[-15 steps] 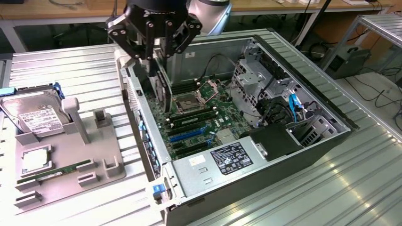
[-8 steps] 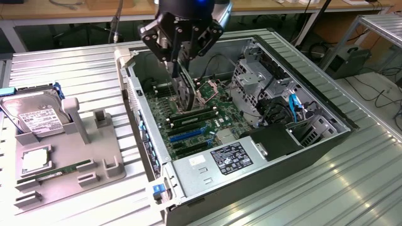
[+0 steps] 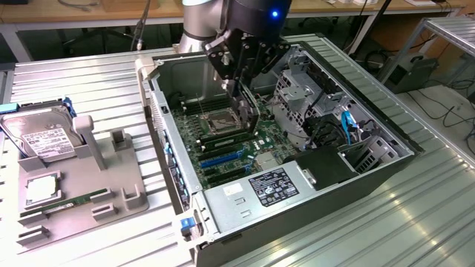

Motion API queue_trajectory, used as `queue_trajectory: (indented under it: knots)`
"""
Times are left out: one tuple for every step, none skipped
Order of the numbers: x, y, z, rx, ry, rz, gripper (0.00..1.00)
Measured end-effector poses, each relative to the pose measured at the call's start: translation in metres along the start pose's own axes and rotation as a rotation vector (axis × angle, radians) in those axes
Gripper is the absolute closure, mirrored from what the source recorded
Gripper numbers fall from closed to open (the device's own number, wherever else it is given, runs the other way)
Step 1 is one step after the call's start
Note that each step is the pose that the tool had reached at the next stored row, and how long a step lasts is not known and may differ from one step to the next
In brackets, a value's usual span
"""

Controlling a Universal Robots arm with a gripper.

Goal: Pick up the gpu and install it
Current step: 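Pick up the gpu and move the gpu toward the slot, then insert the gpu into the slot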

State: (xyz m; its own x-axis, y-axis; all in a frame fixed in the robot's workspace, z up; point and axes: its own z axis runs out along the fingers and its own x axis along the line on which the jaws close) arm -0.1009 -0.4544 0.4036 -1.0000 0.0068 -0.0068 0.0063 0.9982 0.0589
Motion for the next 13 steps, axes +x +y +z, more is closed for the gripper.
queue_trajectory:
  knots:
    - [-0.010,-0.0002,0.0039,0.0018,0.0005,-0.001,0.74]
    - [-0.017,-0.0003,0.0070,0.0025,0.0014,-0.001,0.74]
    - [-0.022,-0.0004,0.0087,0.0025,0.0033,-0.001,0.74]
    - [-0.026,-0.0004,0.0099,0.0025,0.0075,-0.001,0.74]
    - [-0.029,-0.0004,0.0101,0.0024,0.0117,-0.001,0.74]
    - [-0.029,-0.0004,0.0101,0.0021,0.0122,-0.001,0.74]
    - [-0.029,-0.0004,0.0101,0.0020,0.0122,-0.001,0.74]
    - [-0.029,-0.0004,0.0101,0.0020,0.0123,-0.001,0.74]
    - [-0.029,-0.0004,0.0101,0.0020,0.0123,-0.001,0.74]
    - [-0.029,-0.0004,0.0101,0.0020,0.0122,-0.001,0.74]
    - [-0.029,-0.0004,0.0101,0.0020,0.0123,-0.001,0.74]
    - [-0.029,-0.0004,0.0101,0.0020,0.0122,-0.001,0.74]
    - [-0.029,-0.0004,0.0101,0.0020,0.0123,-0.001,0.74]
